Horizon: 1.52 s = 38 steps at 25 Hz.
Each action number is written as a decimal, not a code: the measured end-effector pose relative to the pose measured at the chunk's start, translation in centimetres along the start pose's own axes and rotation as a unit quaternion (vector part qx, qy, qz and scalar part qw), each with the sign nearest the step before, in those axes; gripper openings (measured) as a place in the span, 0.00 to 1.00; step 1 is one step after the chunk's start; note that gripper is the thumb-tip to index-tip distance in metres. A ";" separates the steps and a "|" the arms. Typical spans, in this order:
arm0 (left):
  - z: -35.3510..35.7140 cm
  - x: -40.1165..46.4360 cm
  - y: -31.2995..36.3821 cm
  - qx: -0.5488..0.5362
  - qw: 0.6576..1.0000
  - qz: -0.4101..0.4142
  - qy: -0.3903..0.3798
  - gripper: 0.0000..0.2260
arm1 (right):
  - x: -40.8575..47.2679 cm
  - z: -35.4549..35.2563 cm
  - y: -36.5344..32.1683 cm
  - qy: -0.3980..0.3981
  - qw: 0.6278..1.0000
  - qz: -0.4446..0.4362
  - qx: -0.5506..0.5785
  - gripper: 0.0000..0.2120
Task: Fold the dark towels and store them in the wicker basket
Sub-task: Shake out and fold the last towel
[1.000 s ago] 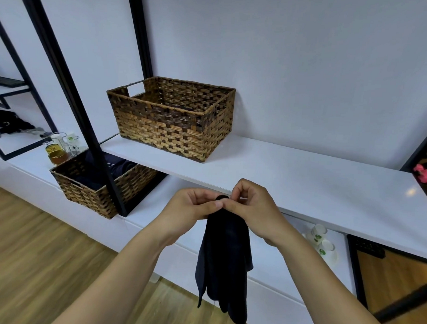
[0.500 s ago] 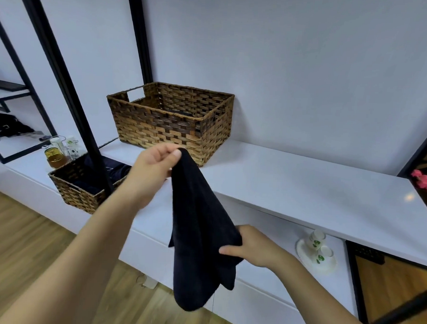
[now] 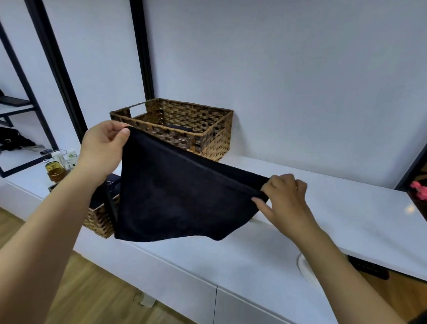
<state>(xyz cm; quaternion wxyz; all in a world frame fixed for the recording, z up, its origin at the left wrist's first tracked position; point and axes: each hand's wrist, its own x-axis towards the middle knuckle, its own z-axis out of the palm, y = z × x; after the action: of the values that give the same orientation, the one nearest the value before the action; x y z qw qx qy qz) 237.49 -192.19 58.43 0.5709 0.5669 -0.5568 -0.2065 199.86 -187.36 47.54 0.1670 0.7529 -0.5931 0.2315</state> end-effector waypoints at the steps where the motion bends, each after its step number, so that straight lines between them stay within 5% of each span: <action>1: -0.1 0.3 0.3 0.005 1.000 0.008 0.012 0.06 | 0.9 -1.1 0.1 -0.003 0.999 0.031 -0.019 0.10; 5: 0.2 0.9 1.6 0.037 0.999 0.034 0.017 0.04 | 3.4 -3.7 1.5 -0.034 0.991 0.088 -0.092 0.11; 10: 1.3 1.8 2.9 0.145 0.986 0.077 -0.009 0.06 | 5.4 -7.1 2.6 -0.001 0.985 0.172 -0.014 0.13; 14: 3.0 2.2 5.2 0.178 0.979 0.095 -0.019 0.05 | 6.2 -9.5 4.3 -0.027 0.974 0.214 -0.068 0.09; 18: 5.2 1.5 7.0 0.245 0.964 0.098 -0.039 0.07 | 5.2 -12.6 6.8 -0.043 0.964 0.252 0.073 0.08; 24: 7.2 -0.6 7.2 0.136 0.985 0.082 -0.064 0.04 | 1.6 -17.3 9.4 0.085 0.875 0.294 0.376 0.08; 28: 8.6 -2.5 8.4 0.094 0.992 0.061 -0.065 0.05 | 0.1 -18.3 10.6 0.110 0.828 0.330 0.439 0.06; 32: 9.3 -4.4 9.4 0.119 0.987 0.044 -0.101 0.05 | -2.0 -18.7 11.4 0.098 0.842 0.343 0.404 0.04; 38: 9.0 -5.3 12.9 -0.012 0.996 0.052 -0.065 0.06 | -1.5 -21.1 12.6 0.135 0.811 0.329 0.465 0.04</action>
<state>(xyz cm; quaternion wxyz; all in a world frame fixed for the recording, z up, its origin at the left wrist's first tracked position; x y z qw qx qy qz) 222.97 -187.82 65.24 0.5505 0.5156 -0.6186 -0.2201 184.13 -178.09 64.11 -0.2111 0.4620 -0.5980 0.6200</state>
